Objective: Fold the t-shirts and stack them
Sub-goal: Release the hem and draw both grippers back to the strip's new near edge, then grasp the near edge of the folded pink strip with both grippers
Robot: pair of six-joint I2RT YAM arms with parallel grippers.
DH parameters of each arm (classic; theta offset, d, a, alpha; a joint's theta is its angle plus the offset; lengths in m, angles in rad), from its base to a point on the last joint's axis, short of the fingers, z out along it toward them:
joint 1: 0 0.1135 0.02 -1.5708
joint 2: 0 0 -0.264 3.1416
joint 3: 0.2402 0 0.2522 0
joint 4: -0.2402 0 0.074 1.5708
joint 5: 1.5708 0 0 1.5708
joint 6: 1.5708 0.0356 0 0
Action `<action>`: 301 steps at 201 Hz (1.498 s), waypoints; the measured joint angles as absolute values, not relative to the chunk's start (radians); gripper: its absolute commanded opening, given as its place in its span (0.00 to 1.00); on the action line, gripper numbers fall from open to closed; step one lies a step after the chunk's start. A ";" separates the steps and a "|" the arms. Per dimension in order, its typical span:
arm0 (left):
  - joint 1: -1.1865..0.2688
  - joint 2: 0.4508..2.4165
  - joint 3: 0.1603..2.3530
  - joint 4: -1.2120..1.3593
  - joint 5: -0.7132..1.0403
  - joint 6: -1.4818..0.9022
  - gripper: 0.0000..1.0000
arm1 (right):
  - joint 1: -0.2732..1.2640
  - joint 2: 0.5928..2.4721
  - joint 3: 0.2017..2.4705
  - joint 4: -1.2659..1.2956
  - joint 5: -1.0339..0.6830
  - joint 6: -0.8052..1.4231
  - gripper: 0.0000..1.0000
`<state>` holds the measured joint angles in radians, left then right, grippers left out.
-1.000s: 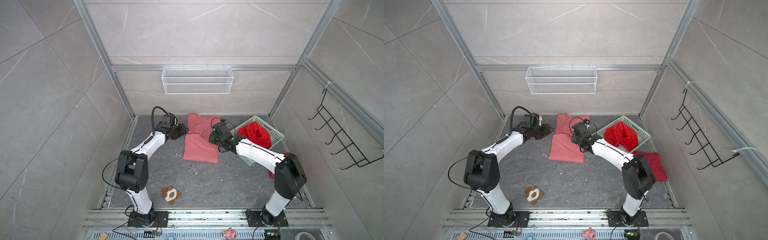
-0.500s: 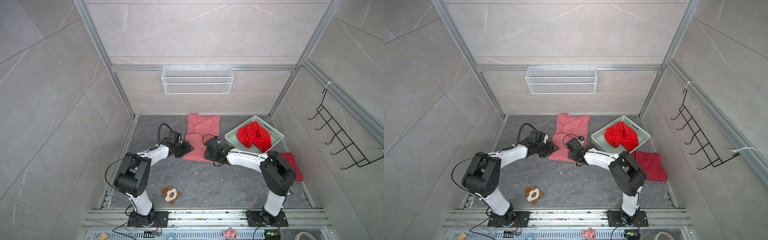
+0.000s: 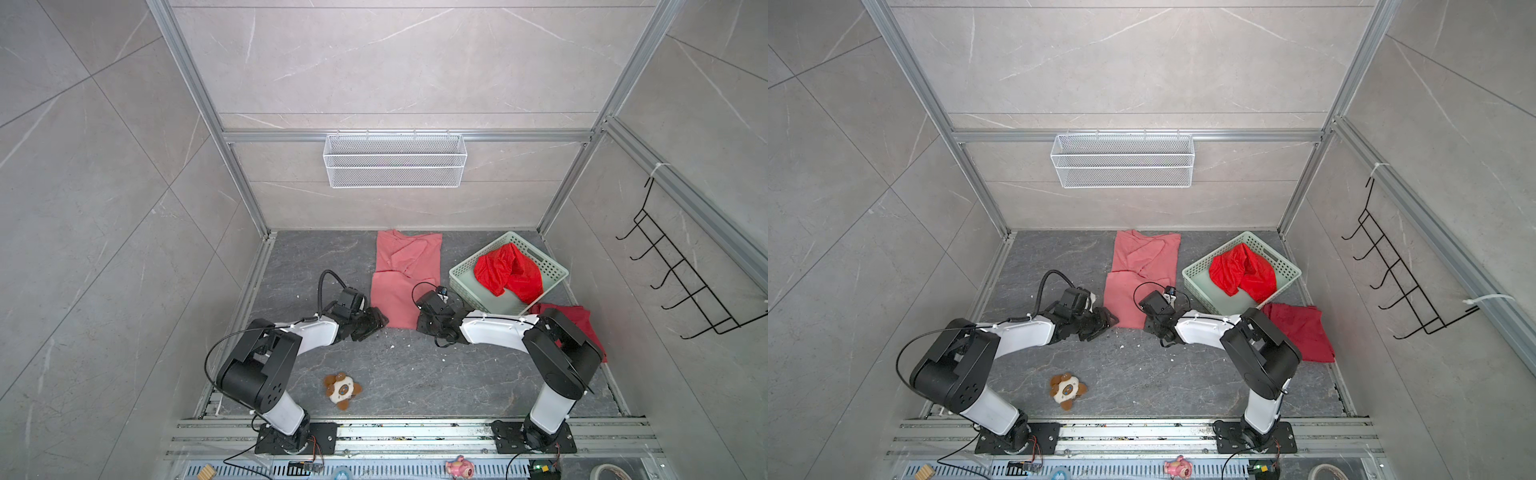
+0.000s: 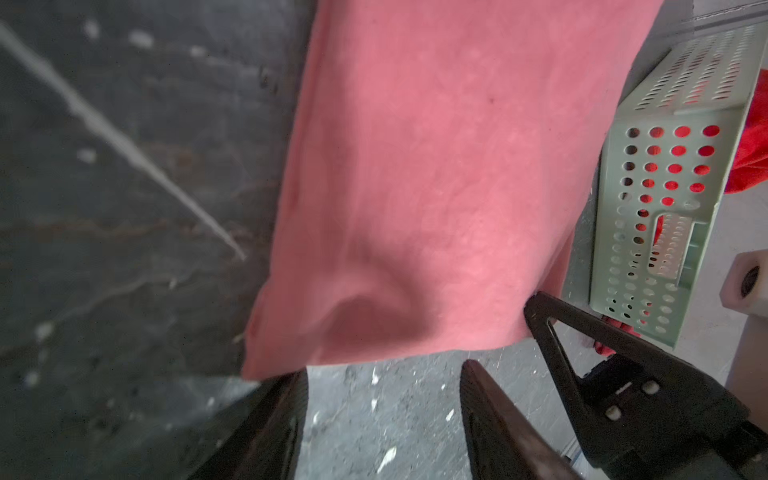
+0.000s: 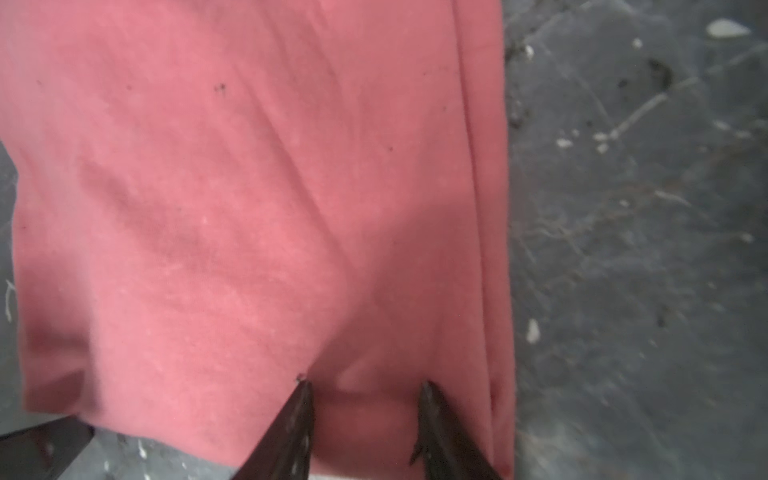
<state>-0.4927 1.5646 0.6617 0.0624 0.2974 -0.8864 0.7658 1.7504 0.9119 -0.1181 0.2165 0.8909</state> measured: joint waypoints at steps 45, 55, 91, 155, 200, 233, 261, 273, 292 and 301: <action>-0.536 1.409 0.572 -0.048 0.229 -0.944 0.62 | 0.816 1.637 0.780 -0.102 0.216 0.918 0.44; -0.543 1.378 0.563 -0.091 0.216 -0.952 0.62 | 0.824 1.614 0.756 -0.103 0.216 0.927 0.44; -0.570 1.274 0.546 -0.226 0.182 -0.962 0.63 | 0.841 1.526 0.692 -0.154 0.217 0.943 0.46; -0.574 1.322 0.788 -0.230 0.234 -0.834 0.63 | 0.841 1.419 0.768 -0.315 0.252 0.871 0.54; -0.605 1.517 0.928 -0.133 0.299 -0.783 0.63 | 0.841 1.473 0.963 -0.316 0.341 0.778 0.58; -0.648 1.646 0.942 -0.088 0.325 -0.790 0.63 | 0.808 1.572 0.999 -0.295 0.349 0.740 0.59; -0.661 1.710 0.928 -0.074 0.318 -0.819 0.63 | 0.750 1.640 0.995 -0.279 0.309 0.743 0.56; -0.661 1.710 0.904 -0.076 0.311 -0.838 0.63 | 0.742 1.662 0.984 -0.268 0.286 0.749 0.55; -0.658 1.689 0.852 -0.041 0.295 -0.866 0.63 | 0.752 1.672 0.924 -0.228 0.241 0.767 0.54; -0.657 1.667 0.819 -0.022 0.291 -0.879 0.63 | 0.762 1.677 0.891 -0.215 0.221 0.779 0.53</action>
<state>-0.6575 1.6669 0.8192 -0.0216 0.2913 -0.8787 0.7616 1.6772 0.8906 -0.2153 0.2207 0.7788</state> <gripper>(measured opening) 0.628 0.539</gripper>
